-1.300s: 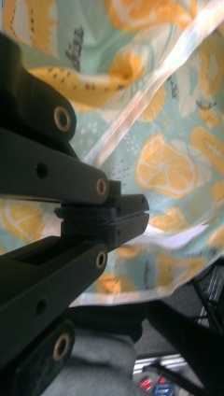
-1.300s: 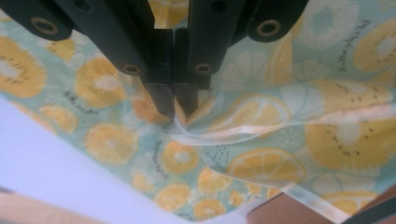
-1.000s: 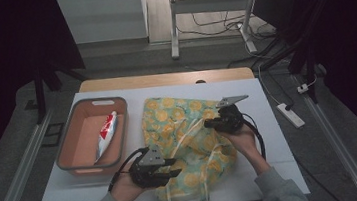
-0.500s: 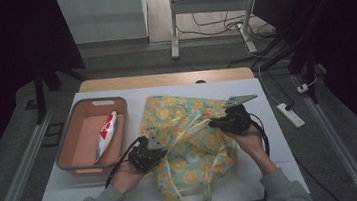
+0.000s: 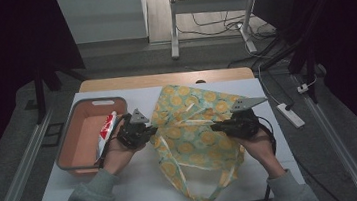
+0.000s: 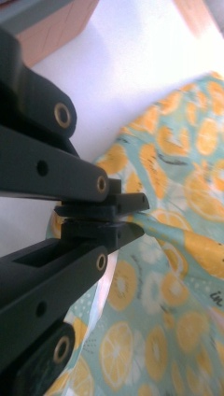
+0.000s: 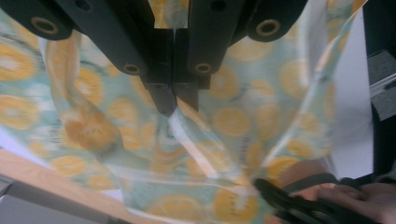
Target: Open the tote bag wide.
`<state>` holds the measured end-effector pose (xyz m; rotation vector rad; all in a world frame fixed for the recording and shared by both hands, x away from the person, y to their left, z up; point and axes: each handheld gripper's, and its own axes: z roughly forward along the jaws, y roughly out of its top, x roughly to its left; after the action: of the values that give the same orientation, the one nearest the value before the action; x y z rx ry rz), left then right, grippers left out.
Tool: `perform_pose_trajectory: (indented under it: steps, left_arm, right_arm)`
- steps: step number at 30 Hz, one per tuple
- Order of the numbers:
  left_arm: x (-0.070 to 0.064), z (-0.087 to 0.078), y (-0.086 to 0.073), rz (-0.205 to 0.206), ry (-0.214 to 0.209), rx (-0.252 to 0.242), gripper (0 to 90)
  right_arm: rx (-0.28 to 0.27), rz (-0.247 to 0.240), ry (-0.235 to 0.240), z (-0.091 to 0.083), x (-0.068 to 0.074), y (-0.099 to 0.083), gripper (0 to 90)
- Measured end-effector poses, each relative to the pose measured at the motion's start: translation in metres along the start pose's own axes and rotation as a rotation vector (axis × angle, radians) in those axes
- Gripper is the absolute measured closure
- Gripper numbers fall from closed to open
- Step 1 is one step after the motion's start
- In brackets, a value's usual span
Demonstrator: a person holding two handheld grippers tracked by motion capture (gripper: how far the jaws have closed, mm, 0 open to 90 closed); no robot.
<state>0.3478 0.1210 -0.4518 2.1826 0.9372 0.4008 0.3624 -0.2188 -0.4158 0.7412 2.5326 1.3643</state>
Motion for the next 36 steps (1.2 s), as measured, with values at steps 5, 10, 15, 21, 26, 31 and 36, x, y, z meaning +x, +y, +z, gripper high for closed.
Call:
perform_pose_trajectory:
  steps: [5, 10, 15, 21, 26, 31, 36]
  left_arm:
    - [0.002, 0.009, 0.0, -0.001, 0.013, 0.034, 85.8]
    - [0.005, 0.008, -0.001, -0.014, 0.023, 0.026, 84.6]
    - [0.007, 0.009, -0.003, -0.034, 0.024, 0.029, 77.1]
    - [0.001, -0.018, -0.006, -0.031, -0.031, -0.067, 41.8]
    - [0.007, -0.052, -0.007, -0.043, -0.113, -0.147, 30.4]
    - [0.017, -0.079, -0.009, -0.056, -0.112, -0.181, 29.1]
    - [0.033, -0.086, -0.014, -0.086, -0.072, -0.148, 28.4]
  right_arm:
    - [-0.006, -0.003, 0.022, 0.001, 0.005, 0.002, 89.3]
    - [-0.02, -0.032, 0.058, 0.0, 0.016, 0.008, 89.3]
    - [-0.027, -0.02, 0.028, 0.004, 0.01, 0.004, 89.3]
    - [-0.042, 0.021, 0.047, 0.01, 0.001, 0.0, 89.3]
    - [-0.057, 0.0, 0.056, 0.014, 0.004, 0.005, 89.3]
    - [-0.058, 0.004, 0.059, 0.018, 0.005, 0.006, 89.3]
    - [-0.057, 0.009, 0.05, 0.015, 0.005, 0.005, 89.2]
